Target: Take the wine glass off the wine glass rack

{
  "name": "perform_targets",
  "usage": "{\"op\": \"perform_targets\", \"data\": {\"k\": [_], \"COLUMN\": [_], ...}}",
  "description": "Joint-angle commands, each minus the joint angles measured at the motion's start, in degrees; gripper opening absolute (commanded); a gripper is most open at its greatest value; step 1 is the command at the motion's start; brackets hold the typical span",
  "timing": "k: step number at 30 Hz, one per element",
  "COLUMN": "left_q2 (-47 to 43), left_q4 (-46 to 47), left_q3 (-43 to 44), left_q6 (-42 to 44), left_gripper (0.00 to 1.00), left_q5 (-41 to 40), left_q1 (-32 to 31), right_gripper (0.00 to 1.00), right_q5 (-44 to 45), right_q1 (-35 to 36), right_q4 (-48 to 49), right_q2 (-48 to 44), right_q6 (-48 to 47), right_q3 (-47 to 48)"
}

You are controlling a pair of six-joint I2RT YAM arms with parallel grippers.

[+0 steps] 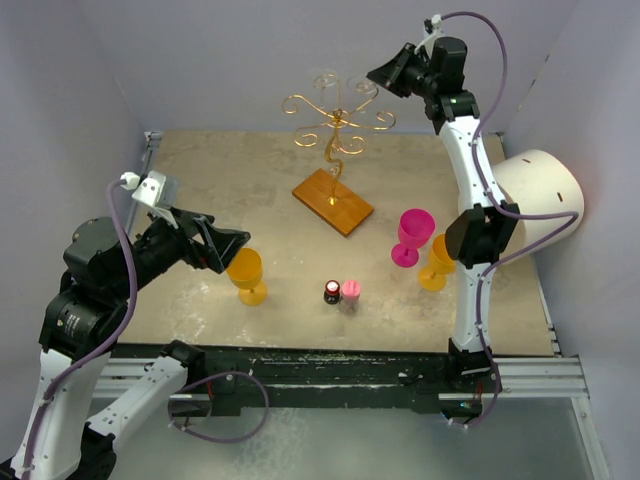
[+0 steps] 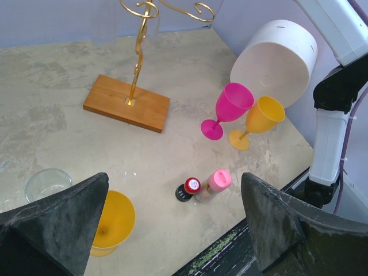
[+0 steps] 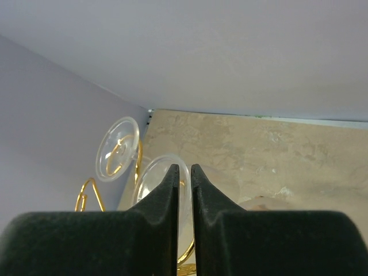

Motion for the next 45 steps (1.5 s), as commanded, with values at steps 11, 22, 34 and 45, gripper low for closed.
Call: {"op": "perform_targets", "data": {"k": [11, 22, 34, 45], "left_q2": [0.0, 0.4, 0.7, 0.9], "left_q4": [0.5, 0.7, 0.6, 0.5], "left_q3": [2.2, 2.2, 2.1, 2.0], "left_q6": [1.2, 1.2, 1.3, 1.5], "left_gripper": [0.99, 0.99, 0.99, 0.99], "left_q5": [-0.9, -0.7, -0.7, -0.4], "left_q1": [-0.3, -0.3, -0.3, -0.3], "right_gripper": [0.0, 0.0, 0.0, 0.0], "right_q5": [-0.8, -1.4, -0.9, 2.9], "right_q1": [0.4, 0.4, 0.3, 0.2], "right_q4": [0.3, 1.0, 1.8, -1.8], "right_q2": [-2.1, -4.3, -7.8, -8.5], "right_q6": [3.5, 13.3, 19.5, 12.7], "right_q3": [2.5, 0.9, -2.6, -2.9]}}
